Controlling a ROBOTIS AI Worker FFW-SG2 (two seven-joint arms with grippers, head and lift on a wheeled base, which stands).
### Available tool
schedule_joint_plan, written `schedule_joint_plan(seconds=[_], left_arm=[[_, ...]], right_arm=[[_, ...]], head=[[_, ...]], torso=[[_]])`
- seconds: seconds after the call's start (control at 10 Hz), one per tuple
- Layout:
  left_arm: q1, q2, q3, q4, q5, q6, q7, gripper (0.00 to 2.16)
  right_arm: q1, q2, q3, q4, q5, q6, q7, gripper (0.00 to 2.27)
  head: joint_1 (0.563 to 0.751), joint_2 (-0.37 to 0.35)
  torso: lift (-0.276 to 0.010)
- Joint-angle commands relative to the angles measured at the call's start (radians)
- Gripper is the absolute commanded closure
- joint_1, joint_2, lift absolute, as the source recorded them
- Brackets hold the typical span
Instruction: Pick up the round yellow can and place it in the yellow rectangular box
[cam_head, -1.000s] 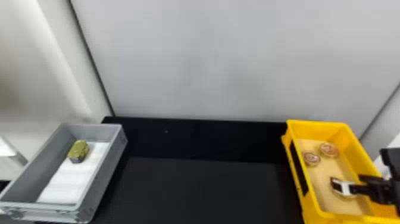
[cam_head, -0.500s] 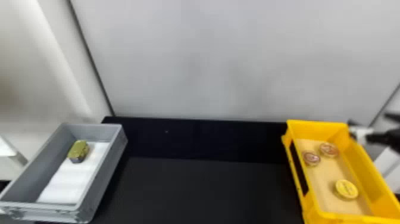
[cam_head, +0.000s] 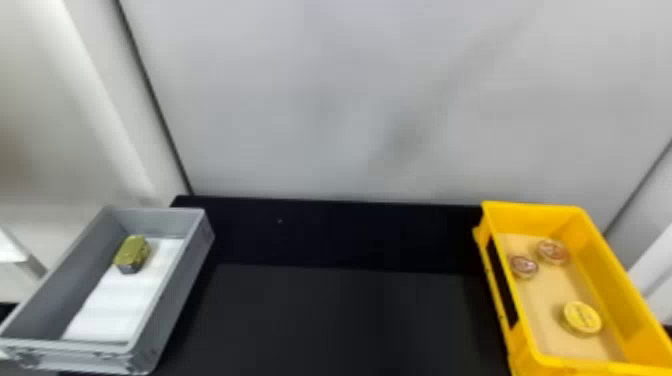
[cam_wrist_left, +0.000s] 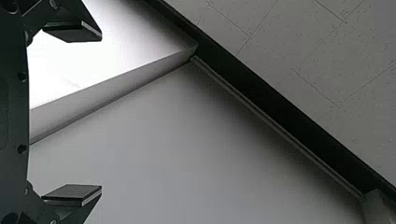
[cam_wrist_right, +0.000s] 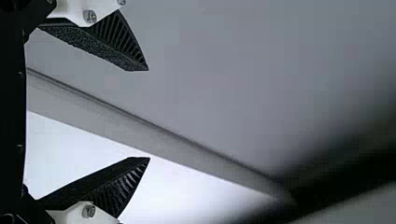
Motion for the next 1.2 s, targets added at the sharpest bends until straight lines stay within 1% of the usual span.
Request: schedule_joint_plan(seconds=[0.0, 0.1, 0.2, 0.4, 0.5, 0.6, 0.7, 1.1], left_arm=[[0.0, -0.007, 0.003, 0.005, -0.002, -0.002, 0.004, 0.13], [0.001, -0.007, 0.008, 0.006, -0.007, -0.003, 0.004, 0.13], [0.009, -0.007, 0.023, 0.006, -0.01, -0.006, 0.004, 0.13], [0.032, -0.003, 0.062, 0.005, -0.016, -0.016, 0.006, 0.13], [0.04, 0.002, 0.072, 0.005, -0.019, -0.019, 0.007, 0.13], [0.048, 0.005, 0.089, 0.005, -0.025, -0.02, 0.009, 0.13], [0.052, 0.005, 0.098, 0.005, -0.027, -0.025, 0.01, 0.13], [0.061, 0.006, 0.097, 0.005, -0.033, -0.026, 0.014, 0.13]], right_arm=[[-0.113, -0.026, -0.001, -0.08, 0.069, -0.094, 0.017, 0.11], [-0.167, -0.049, 0.0, -0.101, 0.07, -0.123, 0.06, 0.11], [-0.22, -0.081, 0.002, -0.12, 0.081, -0.132, 0.086, 0.11], [-0.329, -0.163, 0.016, -0.136, 0.084, -0.121, 0.124, 0.11], [-0.362, -0.196, 0.03, -0.147, 0.084, -0.105, 0.126, 0.11], [-0.386, -0.21, 0.037, -0.155, 0.084, -0.101, 0.126, 0.11], [-0.391, -0.207, 0.039, -0.156, 0.084, -0.108, 0.126, 0.11], [-0.389, -0.204, 0.056, -0.156, 0.084, -0.111, 0.118, 0.11]], head=[[0.663, 0.054], [0.663, 0.054], [0.663, 0.054], [0.663, 0.054], [0.663, 0.054], [0.663, 0.054], [0.663, 0.054], [0.663, 0.054]], torso=[[-0.01], [-0.01], [-0.01], [-0.01], [-0.01], [-0.01], [-0.01], [-0.01]])
